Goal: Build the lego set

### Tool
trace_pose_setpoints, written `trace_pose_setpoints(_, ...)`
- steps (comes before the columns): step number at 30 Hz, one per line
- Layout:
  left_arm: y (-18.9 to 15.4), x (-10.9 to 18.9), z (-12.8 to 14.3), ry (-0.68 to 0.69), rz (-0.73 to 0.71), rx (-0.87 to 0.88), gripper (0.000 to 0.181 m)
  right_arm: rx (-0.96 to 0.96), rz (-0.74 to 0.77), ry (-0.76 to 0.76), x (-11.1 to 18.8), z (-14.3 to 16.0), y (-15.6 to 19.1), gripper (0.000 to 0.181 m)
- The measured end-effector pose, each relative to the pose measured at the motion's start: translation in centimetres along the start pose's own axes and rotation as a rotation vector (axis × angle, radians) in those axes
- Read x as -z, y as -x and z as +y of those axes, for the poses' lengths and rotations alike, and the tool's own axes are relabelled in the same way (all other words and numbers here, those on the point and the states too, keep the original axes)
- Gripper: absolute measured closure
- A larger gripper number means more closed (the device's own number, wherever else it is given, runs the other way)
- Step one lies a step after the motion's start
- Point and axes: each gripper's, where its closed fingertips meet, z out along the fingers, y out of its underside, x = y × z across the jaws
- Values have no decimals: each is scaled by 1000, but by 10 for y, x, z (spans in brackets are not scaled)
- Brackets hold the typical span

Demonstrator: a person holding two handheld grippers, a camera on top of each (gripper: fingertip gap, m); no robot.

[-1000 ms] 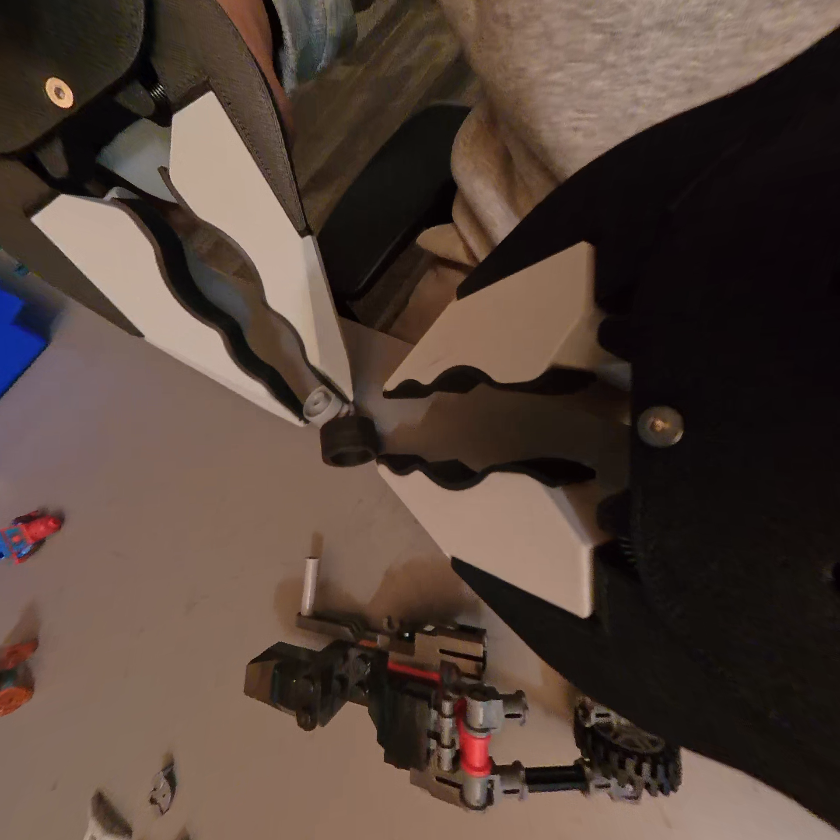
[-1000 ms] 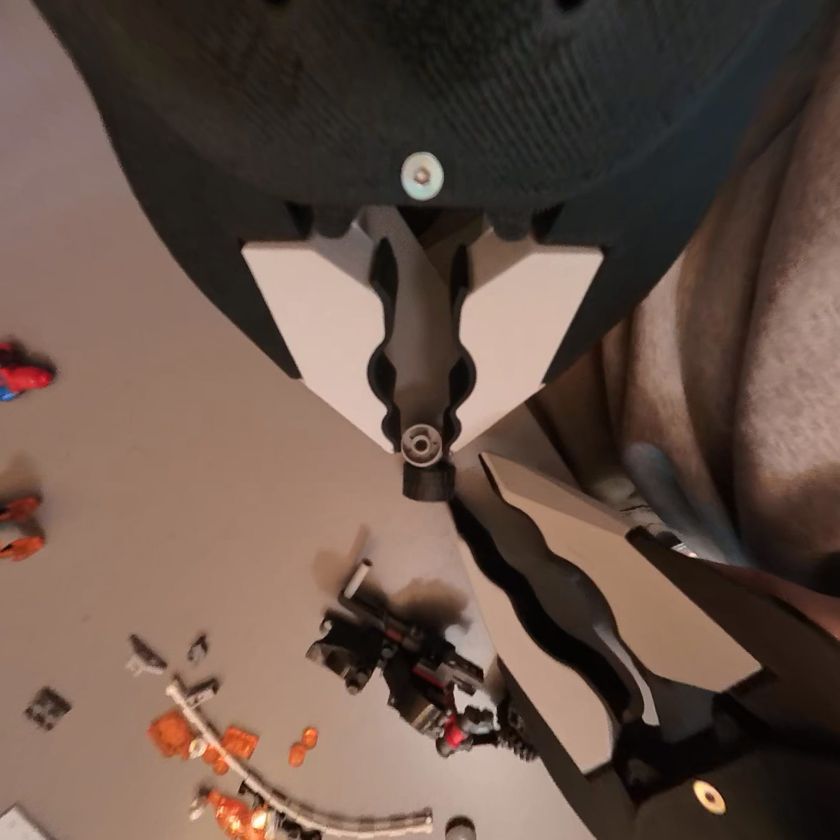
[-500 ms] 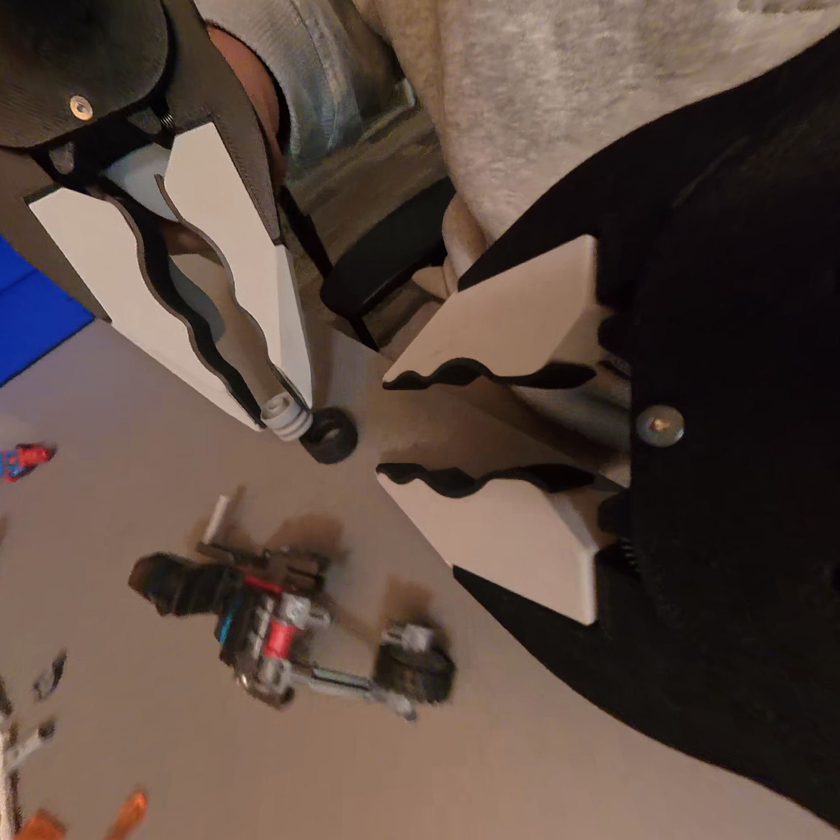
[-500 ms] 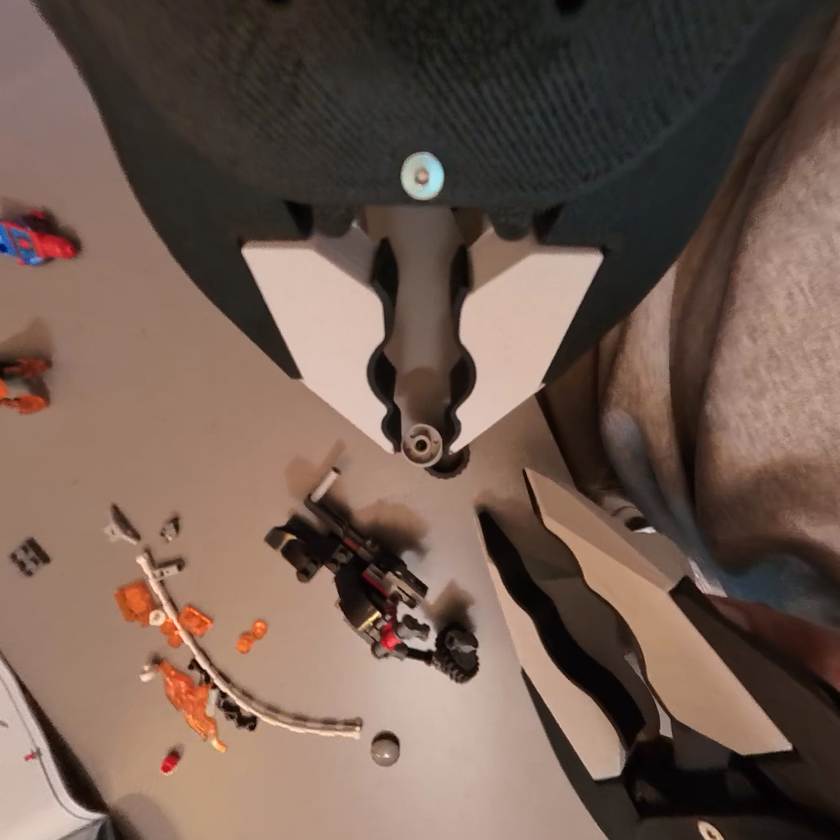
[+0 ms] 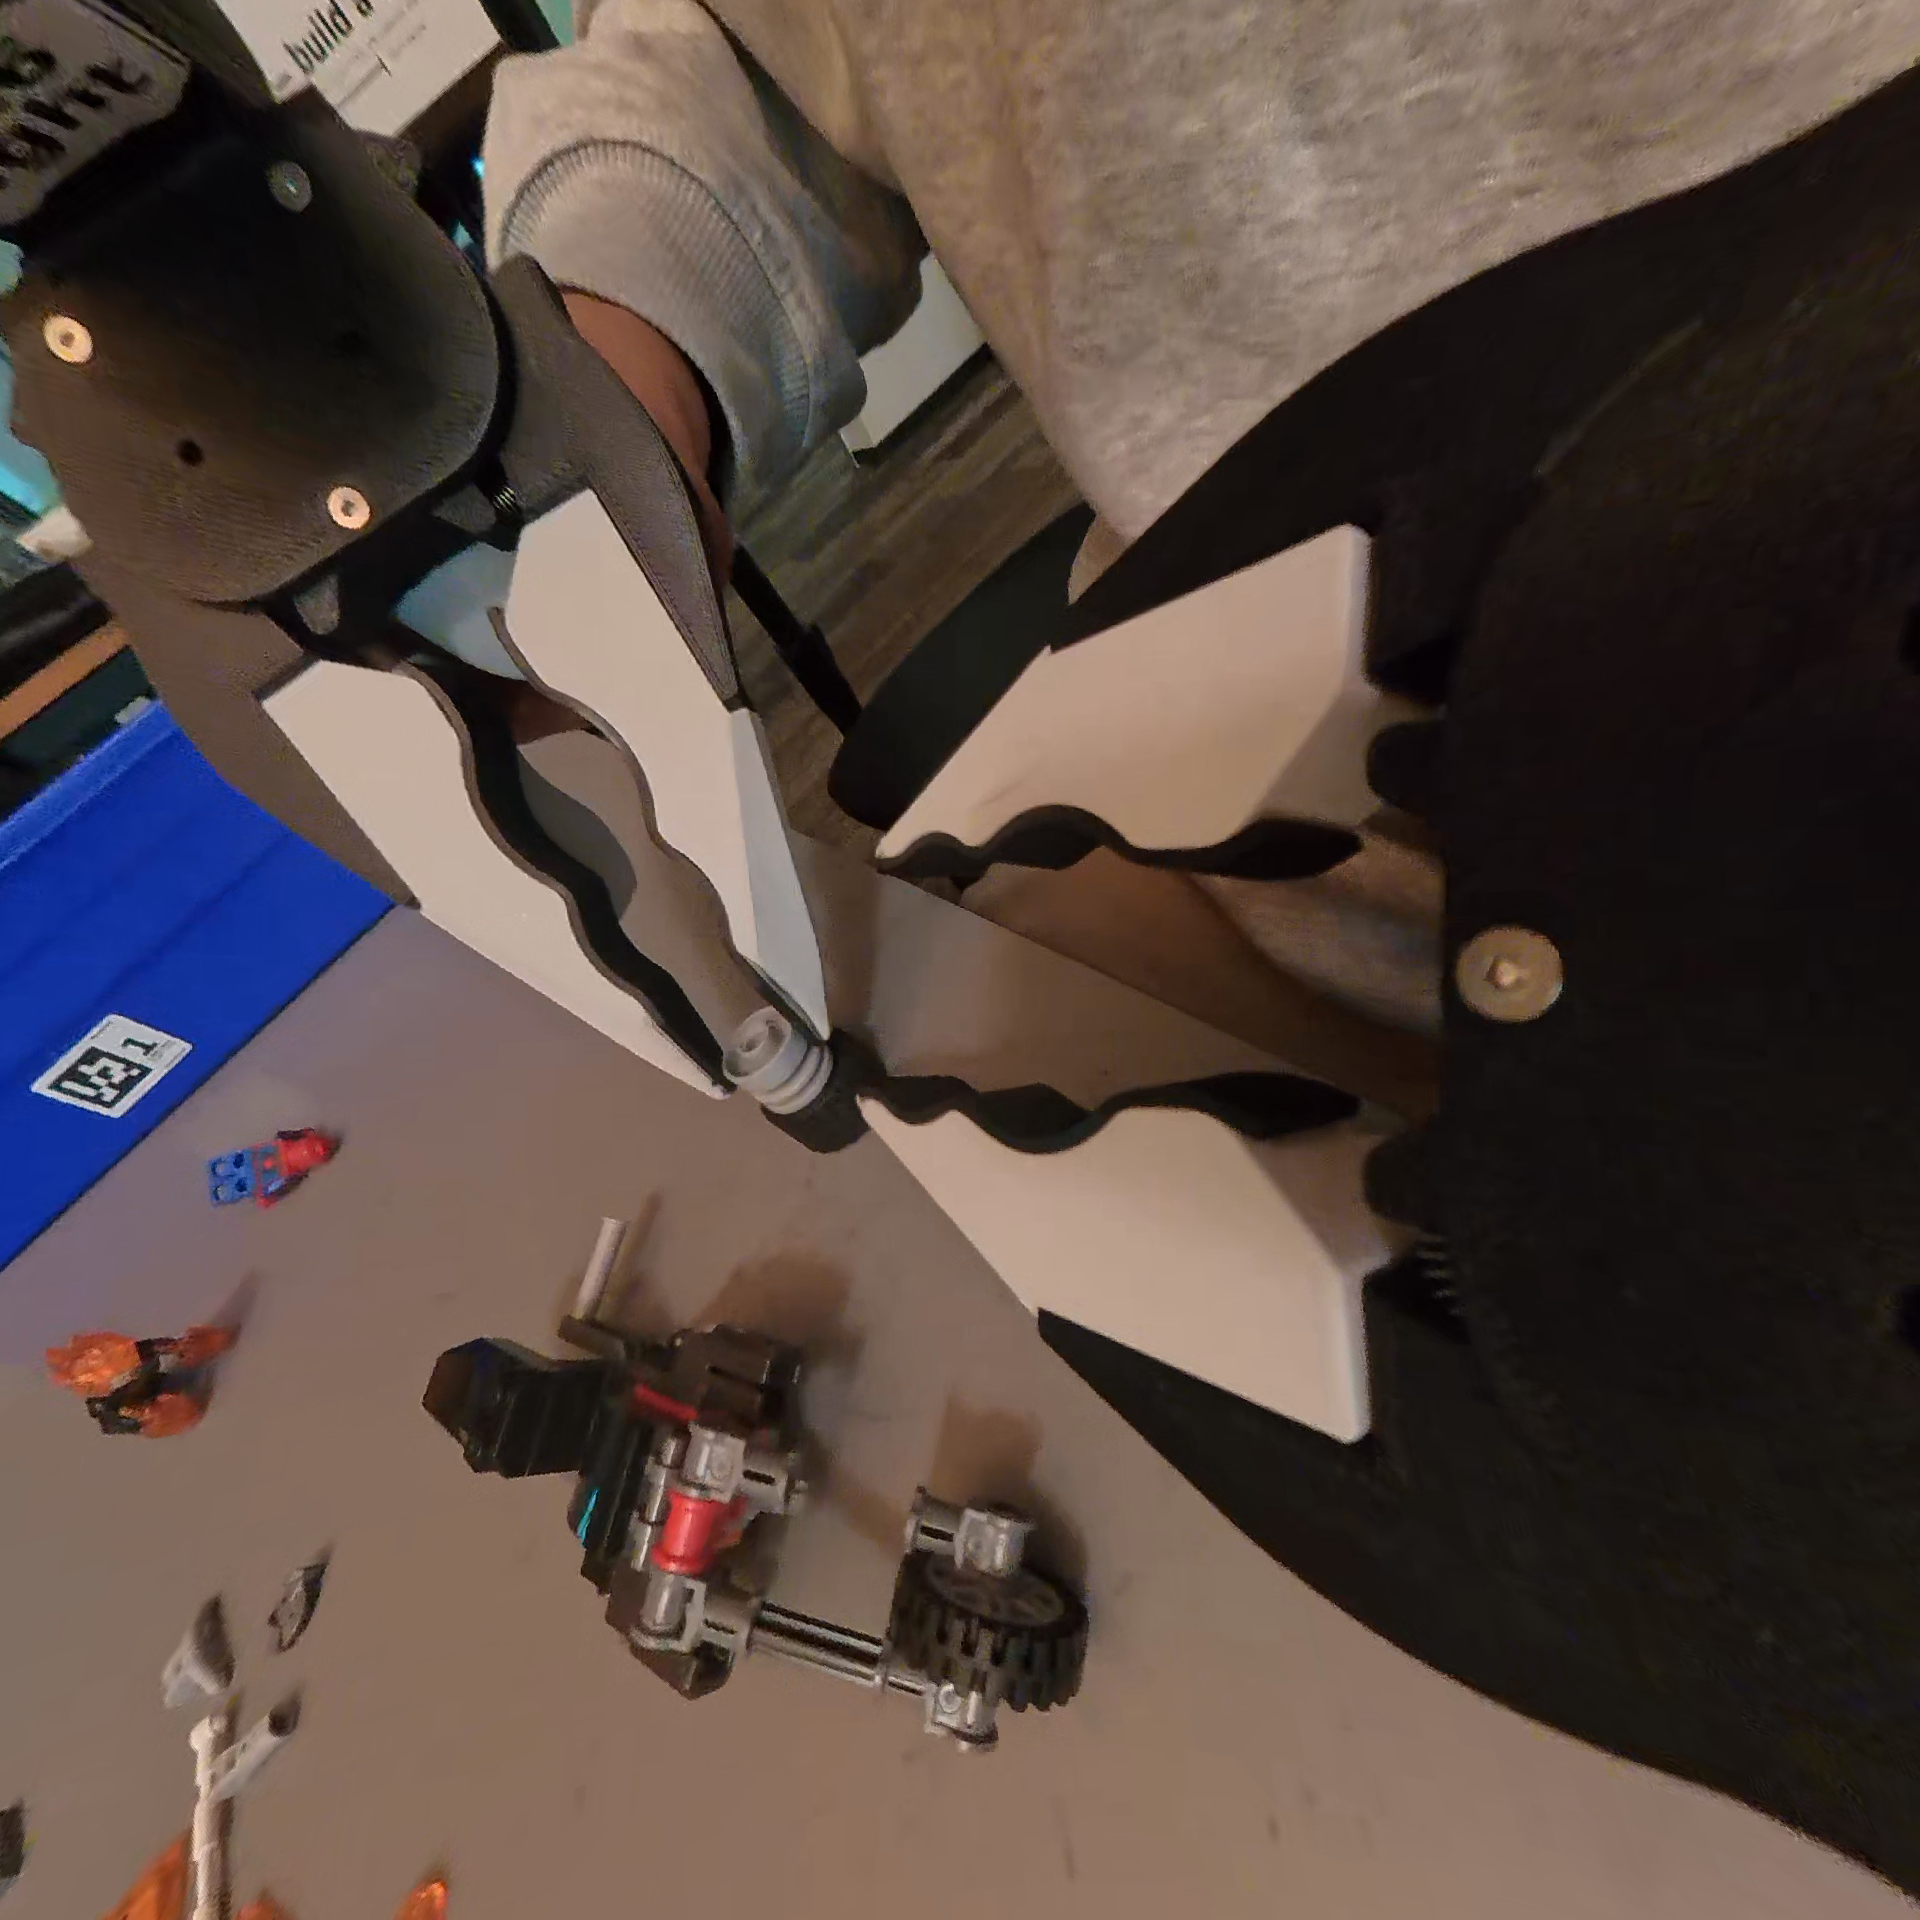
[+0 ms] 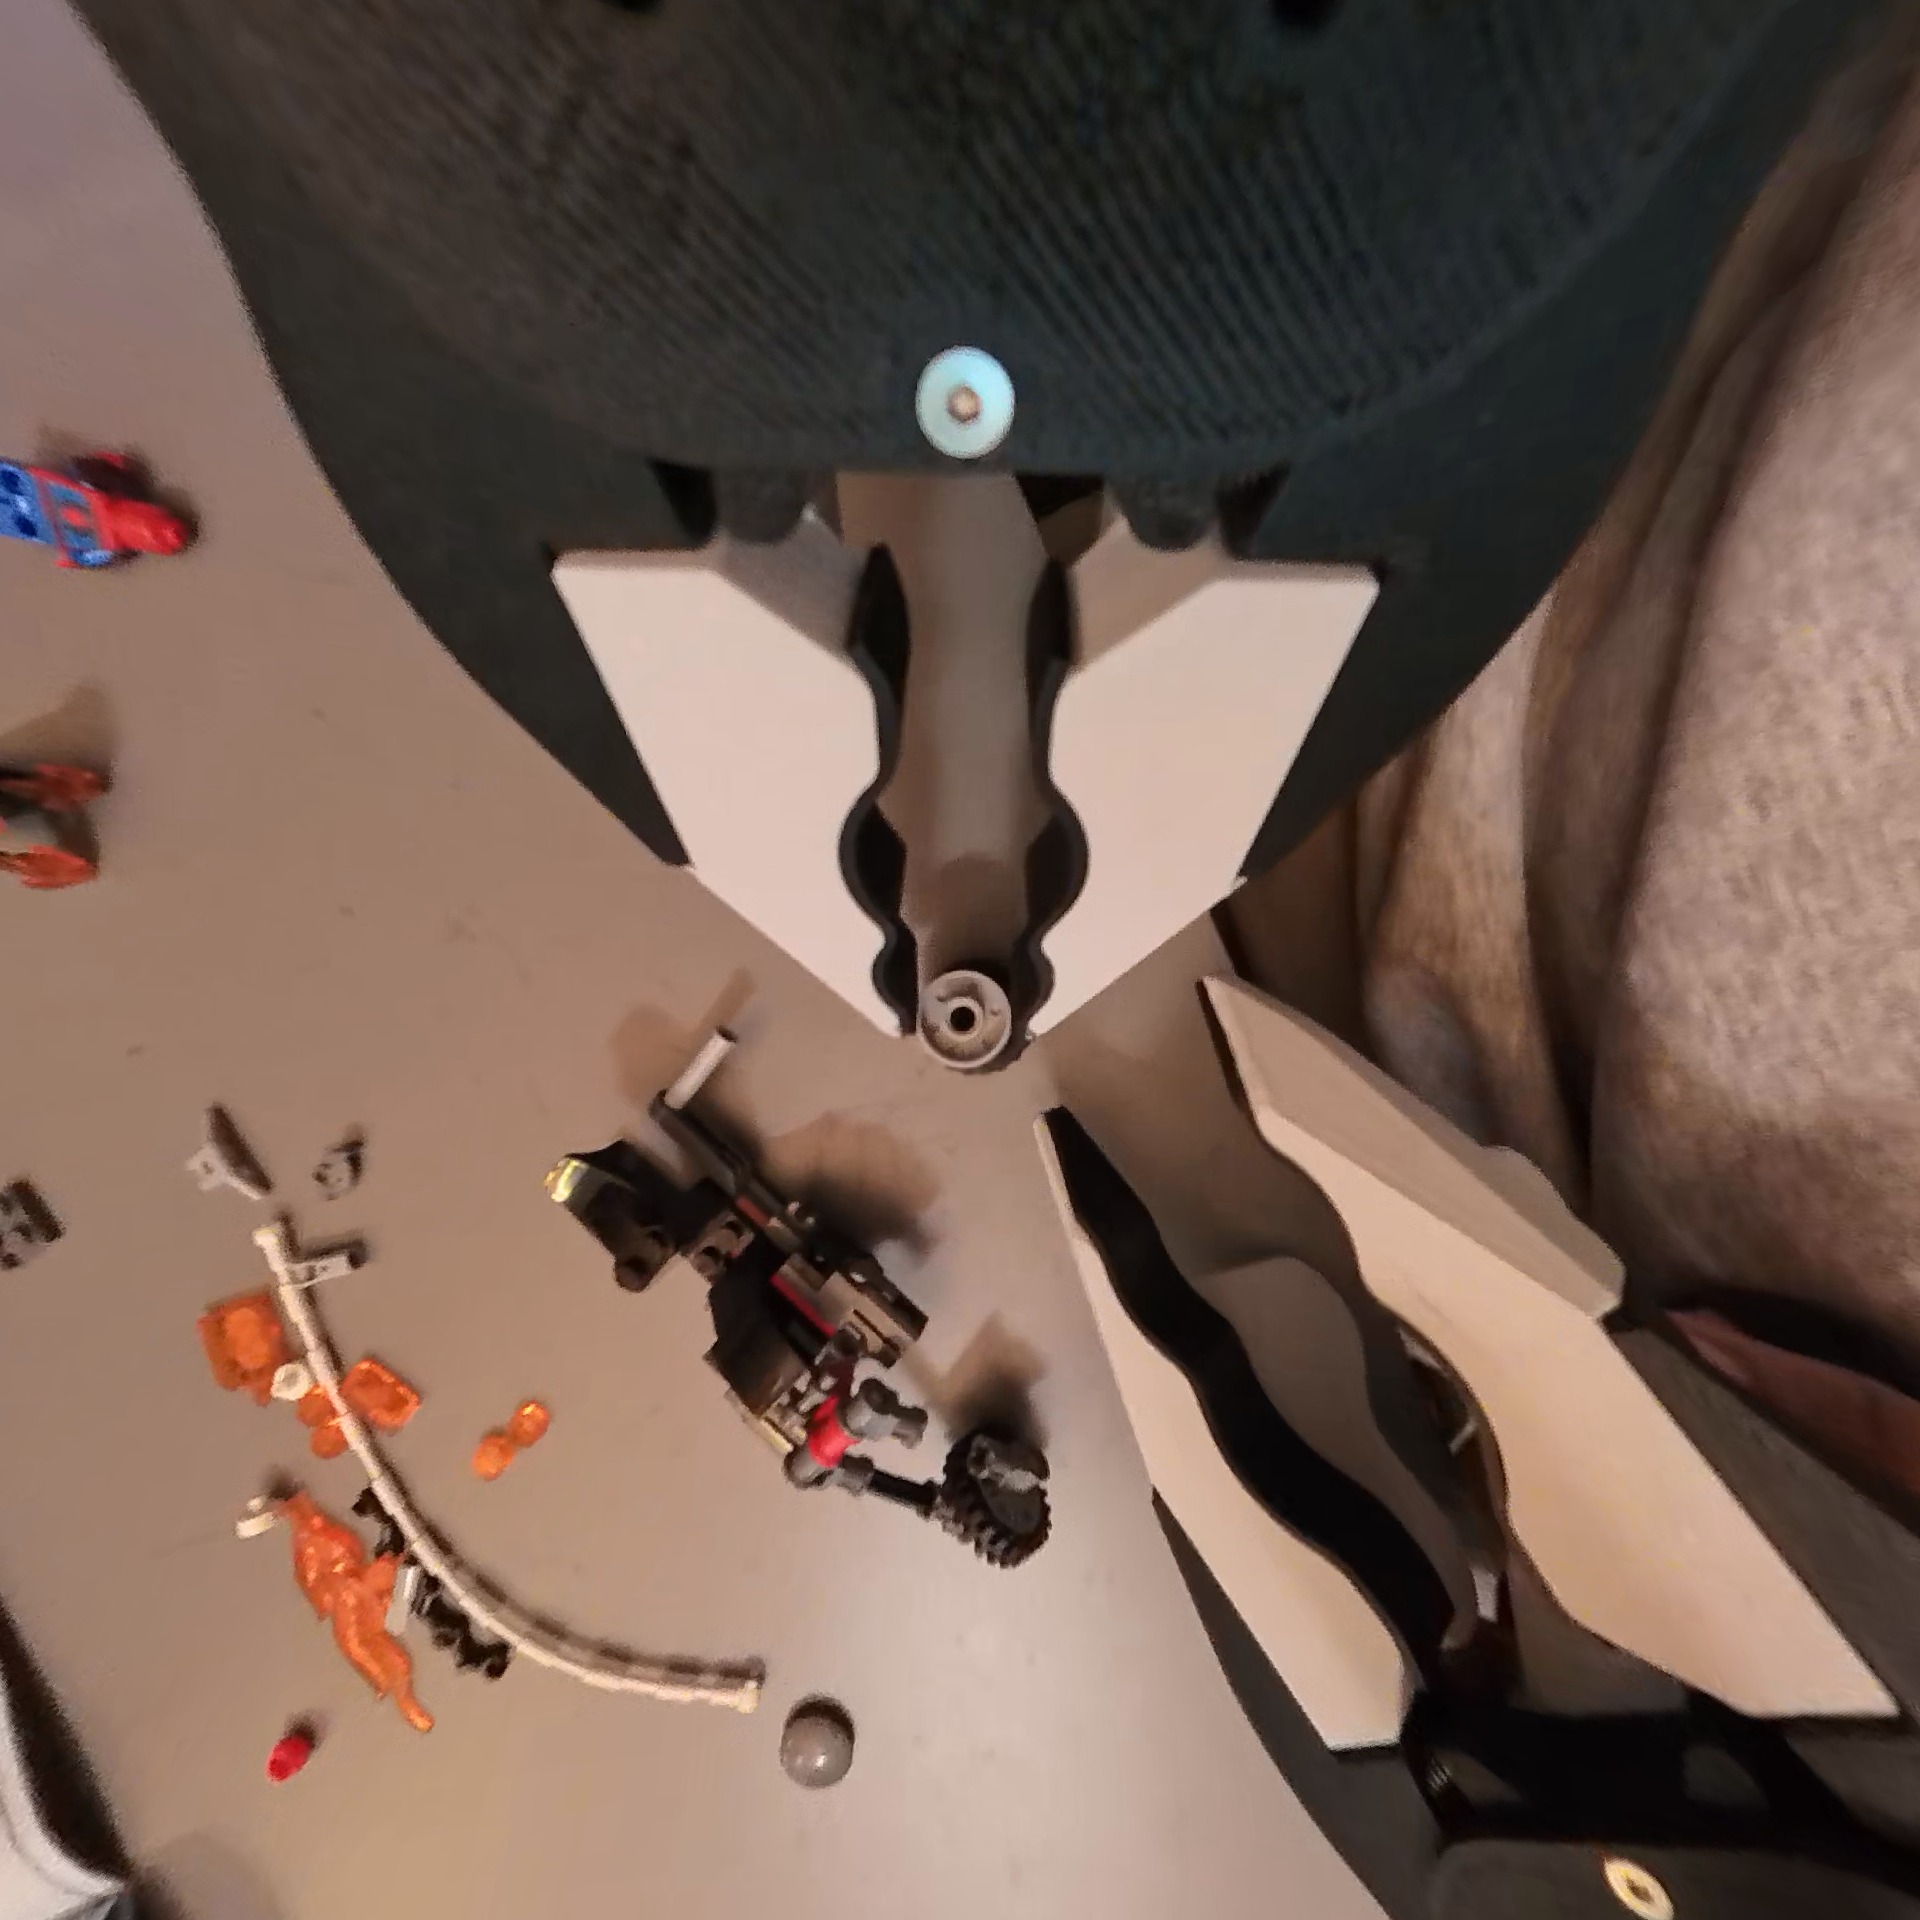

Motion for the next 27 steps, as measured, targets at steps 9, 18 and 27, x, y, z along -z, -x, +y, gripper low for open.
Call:
trace_pose_setpoints(9, 2, 3, -1, -25, 53, 29, 157, -20, -7, 38, -2, 0, 0, 166)
trace_pose_setpoints(18, 1, 2, 4, 6, 68, 21, 175, -84, 14, 82, -2, 1, 1, 165)
trace_pose_setpoints(27, -7, 14, -1, -40, 178, 51, 173, -96, 34, 188, -3, 4, 3, 165)
